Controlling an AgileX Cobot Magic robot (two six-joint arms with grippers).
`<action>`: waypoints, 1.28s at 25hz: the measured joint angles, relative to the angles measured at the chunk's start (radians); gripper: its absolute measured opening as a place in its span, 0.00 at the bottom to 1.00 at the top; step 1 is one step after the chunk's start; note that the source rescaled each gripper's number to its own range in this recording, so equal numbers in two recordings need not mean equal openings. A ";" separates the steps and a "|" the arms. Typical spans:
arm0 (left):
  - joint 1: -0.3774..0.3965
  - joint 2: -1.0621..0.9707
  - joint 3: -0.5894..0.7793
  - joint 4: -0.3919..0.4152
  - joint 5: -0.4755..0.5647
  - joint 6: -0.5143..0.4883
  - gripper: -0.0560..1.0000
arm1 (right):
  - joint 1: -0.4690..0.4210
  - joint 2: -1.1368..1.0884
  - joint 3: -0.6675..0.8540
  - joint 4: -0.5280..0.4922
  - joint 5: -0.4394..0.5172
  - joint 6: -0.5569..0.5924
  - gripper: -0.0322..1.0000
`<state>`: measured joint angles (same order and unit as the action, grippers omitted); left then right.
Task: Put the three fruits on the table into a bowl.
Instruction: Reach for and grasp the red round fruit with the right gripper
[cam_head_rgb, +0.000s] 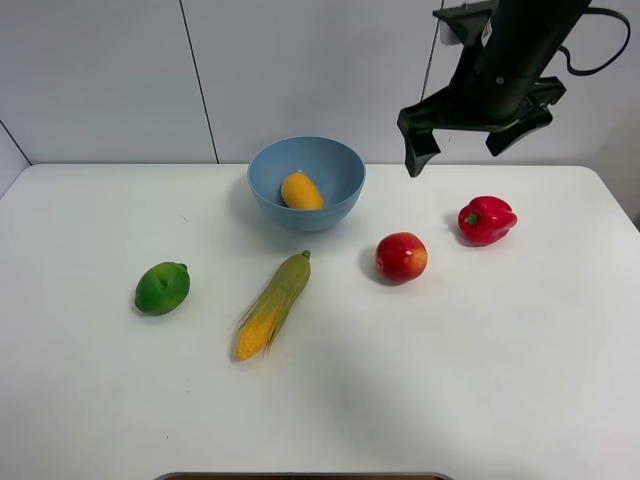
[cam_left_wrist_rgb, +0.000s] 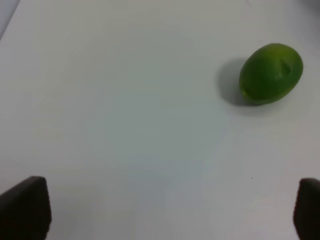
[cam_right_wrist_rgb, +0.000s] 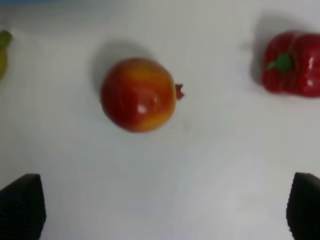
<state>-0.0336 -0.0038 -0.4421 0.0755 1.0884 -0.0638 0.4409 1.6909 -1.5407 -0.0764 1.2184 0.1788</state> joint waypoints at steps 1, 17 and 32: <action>0.000 0.000 0.000 0.000 0.000 0.000 1.00 | 0.000 0.010 0.010 0.001 -0.002 0.005 0.97; 0.000 0.000 0.000 0.000 0.000 0.001 1.00 | -0.002 0.237 0.023 0.025 -0.159 0.074 0.97; 0.000 0.000 0.000 0.000 0.000 0.000 1.00 | -0.037 0.294 0.160 0.065 -0.270 0.034 0.97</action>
<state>-0.0336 -0.0038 -0.4421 0.0755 1.0884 -0.0636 0.4040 1.9845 -1.3808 -0.0118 0.9486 0.2132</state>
